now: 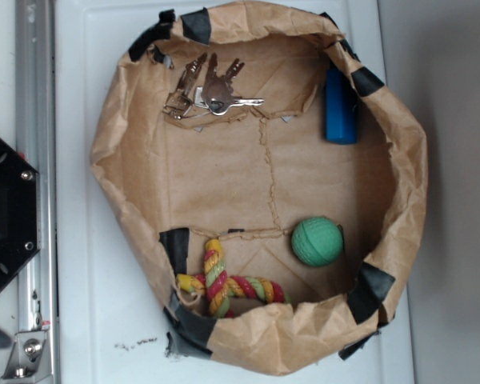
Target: Grab the silver keys.
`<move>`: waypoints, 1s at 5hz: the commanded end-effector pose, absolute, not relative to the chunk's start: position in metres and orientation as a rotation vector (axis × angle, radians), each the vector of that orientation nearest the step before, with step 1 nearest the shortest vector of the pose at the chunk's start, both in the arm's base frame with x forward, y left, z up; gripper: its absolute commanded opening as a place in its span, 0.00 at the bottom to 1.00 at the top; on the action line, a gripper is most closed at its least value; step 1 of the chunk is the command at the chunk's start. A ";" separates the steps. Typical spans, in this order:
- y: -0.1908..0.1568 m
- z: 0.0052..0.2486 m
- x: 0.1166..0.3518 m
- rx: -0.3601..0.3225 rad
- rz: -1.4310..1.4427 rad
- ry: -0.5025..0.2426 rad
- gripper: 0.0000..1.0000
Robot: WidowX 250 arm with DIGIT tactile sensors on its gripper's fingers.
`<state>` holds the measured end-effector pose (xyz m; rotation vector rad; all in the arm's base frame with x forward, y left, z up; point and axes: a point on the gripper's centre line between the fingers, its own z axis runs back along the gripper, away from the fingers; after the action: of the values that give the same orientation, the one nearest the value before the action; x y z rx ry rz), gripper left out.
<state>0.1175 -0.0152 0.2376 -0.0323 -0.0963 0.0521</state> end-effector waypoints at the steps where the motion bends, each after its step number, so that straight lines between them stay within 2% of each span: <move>1: -0.015 0.238 0.117 -0.032 0.052 -0.096 1.00; 2: -0.011 0.218 0.159 -0.013 0.079 -0.151 1.00; 4: 0.004 0.188 0.207 0.033 0.110 -0.194 1.00; 5: 0.021 0.165 0.226 0.041 0.144 -0.194 1.00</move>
<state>0.2237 0.0137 0.1554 0.0382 -0.1566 0.1267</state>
